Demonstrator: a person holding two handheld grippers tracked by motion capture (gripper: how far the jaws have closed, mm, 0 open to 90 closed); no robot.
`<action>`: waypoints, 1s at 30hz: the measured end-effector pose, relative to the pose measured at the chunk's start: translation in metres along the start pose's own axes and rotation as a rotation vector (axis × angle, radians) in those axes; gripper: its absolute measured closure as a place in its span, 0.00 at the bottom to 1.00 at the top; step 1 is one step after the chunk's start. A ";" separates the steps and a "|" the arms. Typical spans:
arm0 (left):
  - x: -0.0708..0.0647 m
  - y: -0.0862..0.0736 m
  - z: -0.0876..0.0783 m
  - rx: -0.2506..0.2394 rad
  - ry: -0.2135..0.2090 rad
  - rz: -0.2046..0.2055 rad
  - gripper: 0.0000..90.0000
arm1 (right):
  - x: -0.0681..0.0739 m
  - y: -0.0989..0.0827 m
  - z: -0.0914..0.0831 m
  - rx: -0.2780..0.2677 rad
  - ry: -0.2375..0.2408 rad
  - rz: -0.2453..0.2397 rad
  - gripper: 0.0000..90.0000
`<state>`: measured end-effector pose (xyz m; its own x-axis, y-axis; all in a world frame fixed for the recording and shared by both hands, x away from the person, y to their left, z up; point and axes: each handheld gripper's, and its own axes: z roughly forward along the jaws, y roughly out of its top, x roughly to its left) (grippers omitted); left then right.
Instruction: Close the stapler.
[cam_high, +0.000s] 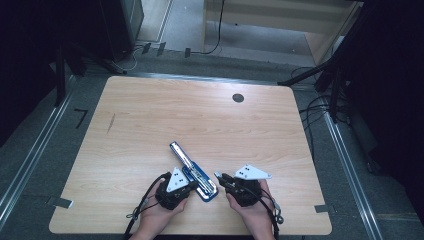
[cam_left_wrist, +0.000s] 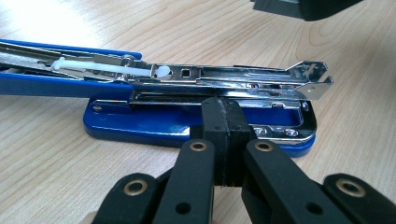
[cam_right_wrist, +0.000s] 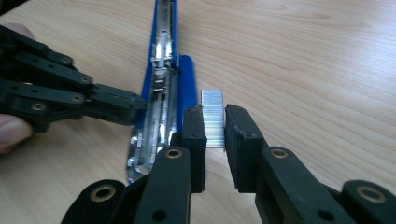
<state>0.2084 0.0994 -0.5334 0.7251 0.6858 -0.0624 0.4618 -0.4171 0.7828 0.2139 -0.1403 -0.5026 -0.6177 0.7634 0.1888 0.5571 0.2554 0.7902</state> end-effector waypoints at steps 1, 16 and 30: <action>0.000 0.000 0.000 -0.001 0.000 -0.002 1.00 | 0.002 0.001 -0.001 0.000 0.005 0.007 0.89; 0.000 0.000 0.000 -0.001 -0.001 0.000 1.00 | 0.030 0.009 0.009 0.063 0.062 -0.007 0.89; 0.000 0.000 0.000 -0.002 -0.002 -0.001 1.00 | 0.035 0.011 0.024 0.130 0.019 0.026 0.89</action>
<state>0.2085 0.0994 -0.5335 0.7256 0.6851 -0.0639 0.4615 -0.4157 0.7837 0.2113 -0.0963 -0.5015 -0.6117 0.7598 0.2203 0.6396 0.3111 0.7030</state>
